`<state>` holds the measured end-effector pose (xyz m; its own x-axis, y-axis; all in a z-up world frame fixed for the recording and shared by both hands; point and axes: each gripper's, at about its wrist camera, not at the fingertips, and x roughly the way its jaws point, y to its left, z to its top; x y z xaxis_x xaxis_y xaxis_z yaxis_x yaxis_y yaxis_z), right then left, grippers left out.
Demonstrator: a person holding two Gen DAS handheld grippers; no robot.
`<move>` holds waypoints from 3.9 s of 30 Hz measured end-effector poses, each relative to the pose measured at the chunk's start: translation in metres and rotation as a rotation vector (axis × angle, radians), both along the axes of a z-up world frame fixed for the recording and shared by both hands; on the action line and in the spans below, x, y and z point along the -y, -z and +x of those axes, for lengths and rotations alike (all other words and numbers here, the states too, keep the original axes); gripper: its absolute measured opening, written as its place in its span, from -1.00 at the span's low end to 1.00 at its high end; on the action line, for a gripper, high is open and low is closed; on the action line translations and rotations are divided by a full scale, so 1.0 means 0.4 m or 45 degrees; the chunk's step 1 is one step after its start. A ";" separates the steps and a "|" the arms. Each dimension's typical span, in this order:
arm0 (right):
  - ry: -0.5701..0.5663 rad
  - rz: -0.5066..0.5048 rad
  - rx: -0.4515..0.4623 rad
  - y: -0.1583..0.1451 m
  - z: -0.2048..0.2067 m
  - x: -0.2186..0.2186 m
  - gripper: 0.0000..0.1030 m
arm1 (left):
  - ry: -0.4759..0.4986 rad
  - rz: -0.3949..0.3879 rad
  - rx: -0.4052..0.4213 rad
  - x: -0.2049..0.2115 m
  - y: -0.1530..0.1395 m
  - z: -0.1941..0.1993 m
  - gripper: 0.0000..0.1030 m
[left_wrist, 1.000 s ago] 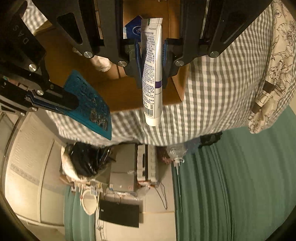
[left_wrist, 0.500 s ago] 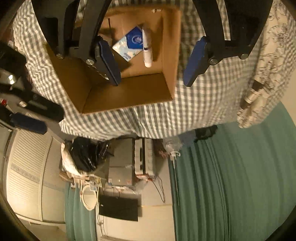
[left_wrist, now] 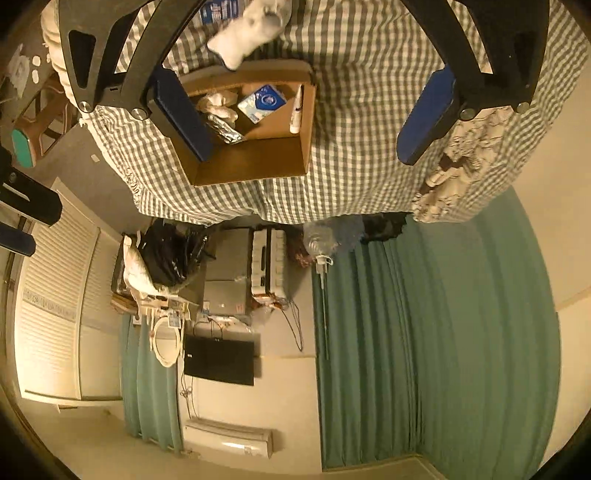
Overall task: Organize objects
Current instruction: 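Grasp the white ceramic figurine with the left gripper while the right grasps the grey hanger, then carry the figurine and grey hanger into the cardboard box and release both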
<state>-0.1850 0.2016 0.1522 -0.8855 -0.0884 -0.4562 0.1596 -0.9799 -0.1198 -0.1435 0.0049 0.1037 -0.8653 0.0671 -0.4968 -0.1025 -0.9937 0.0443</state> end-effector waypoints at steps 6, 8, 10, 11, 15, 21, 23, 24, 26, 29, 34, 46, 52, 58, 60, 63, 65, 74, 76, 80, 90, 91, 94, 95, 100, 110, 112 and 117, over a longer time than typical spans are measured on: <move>0.027 0.012 -0.018 -0.030 0.137 -0.002 0.90 | -0.015 -0.033 -0.044 0.009 -0.014 0.139 1.00; 0.034 0.014 -0.021 -0.023 0.180 -0.008 0.93 | -0.021 -0.018 -0.035 0.019 0.000 0.175 1.00; 0.053 0.019 -0.007 0.001 0.226 -0.009 0.94 | -0.029 0.002 -0.014 0.029 0.025 0.215 1.00; 0.061 0.022 0.002 0.015 0.242 -0.007 0.94 | -0.031 0.010 -0.007 0.034 0.039 0.231 1.00; 0.082 0.035 0.050 0.094 0.290 -0.005 0.95 | -0.080 0.013 0.023 0.045 0.116 0.285 1.00; 0.136 0.005 0.138 0.250 0.308 -0.011 0.95 | -0.100 0.067 0.127 0.040 0.282 0.331 1.00; 0.155 -0.005 0.196 0.317 0.299 -0.020 0.95 | -0.083 0.054 0.178 0.020 0.341 0.335 1.00; 0.165 -0.001 0.224 0.345 0.294 -0.021 0.94 | -0.077 0.044 0.204 0.011 0.365 0.338 1.00; 0.187 0.016 0.287 0.400 0.283 -0.024 0.94 | -0.056 0.011 0.270 -0.015 0.423 0.336 1.00; 0.206 0.029 0.364 0.462 0.274 -0.036 0.94 | -0.026 -0.009 0.333 -0.046 0.478 0.326 1.00; 0.215 0.013 0.400 0.502 0.261 -0.048 0.94 | 0.054 0.014 0.392 -0.091 0.522 0.324 1.00; 0.211 -0.013 0.445 0.539 0.247 -0.053 0.94 | 0.147 -0.084 0.471 -0.146 0.584 0.306 0.98; 0.201 -0.007 0.444 0.539 0.254 -0.041 0.94 | 0.214 -0.057 0.478 -0.169 0.596 0.303 0.39; 0.200 0.000 0.441 0.532 0.262 -0.030 0.94 | 0.259 -0.023 0.498 -0.164 0.586 0.324 0.17; 0.195 0.003 0.437 0.529 0.266 -0.027 0.94 | 0.253 -0.002 0.497 -0.150 0.569 0.329 0.16; 0.189 0.006 0.433 0.528 0.269 -0.024 0.94 | 0.207 0.009 0.435 -0.118 0.520 0.338 0.15; 0.182 0.005 0.437 0.529 0.266 -0.018 0.94 | 0.166 0.039 0.385 -0.083 0.477 0.343 0.15; 0.067 0.022 0.508 0.581 0.216 0.071 0.94 | 0.007 0.071 0.329 0.038 0.423 0.325 0.15; 0.033 0.042 0.560 0.612 0.201 0.100 0.94 | 0.005 0.074 0.348 0.049 0.436 0.317 0.15; -0.014 0.073 0.622 0.654 0.181 0.140 0.88 | 0.007 0.058 0.358 0.047 0.445 0.309 0.15; -0.045 0.145 0.655 0.696 0.169 0.160 -0.31 | 0.014 0.043 0.373 0.042 0.456 0.309 0.15; -0.048 0.142 0.642 0.688 0.175 0.156 -0.37 | 0.016 0.044 0.371 0.040 0.455 0.311 0.15; -0.060 0.156 0.598 0.658 0.194 0.154 -0.48 | 0.027 0.049 0.357 0.036 0.444 0.320 0.15; -0.061 0.157 0.584 0.648 0.200 0.152 -0.52 | 0.028 0.051 0.352 0.035 0.440 0.322 0.15; -0.062 0.139 0.503 0.583 0.228 0.139 -0.69 | 0.039 0.063 0.320 0.028 0.406 0.333 0.01; -0.063 0.098 0.401 0.493 0.254 0.107 -0.75 | 0.054 0.098 0.339 0.026 0.392 0.316 -0.65; -0.062 0.087 0.404 0.494 0.253 0.098 -0.75 | 0.059 0.093 0.367 0.028 0.413 0.312 -0.64; -0.055 0.058 0.417 0.509 0.246 0.079 -0.75 | 0.048 0.097 0.442 0.017 0.462 0.302 0.13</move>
<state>-0.0867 0.1701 -0.0514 -0.6869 -0.0960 -0.7204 0.2382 -0.9662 -0.0984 -0.0228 -0.0021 -0.0811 -0.6421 0.1438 -0.7530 -0.1354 -0.9881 -0.0733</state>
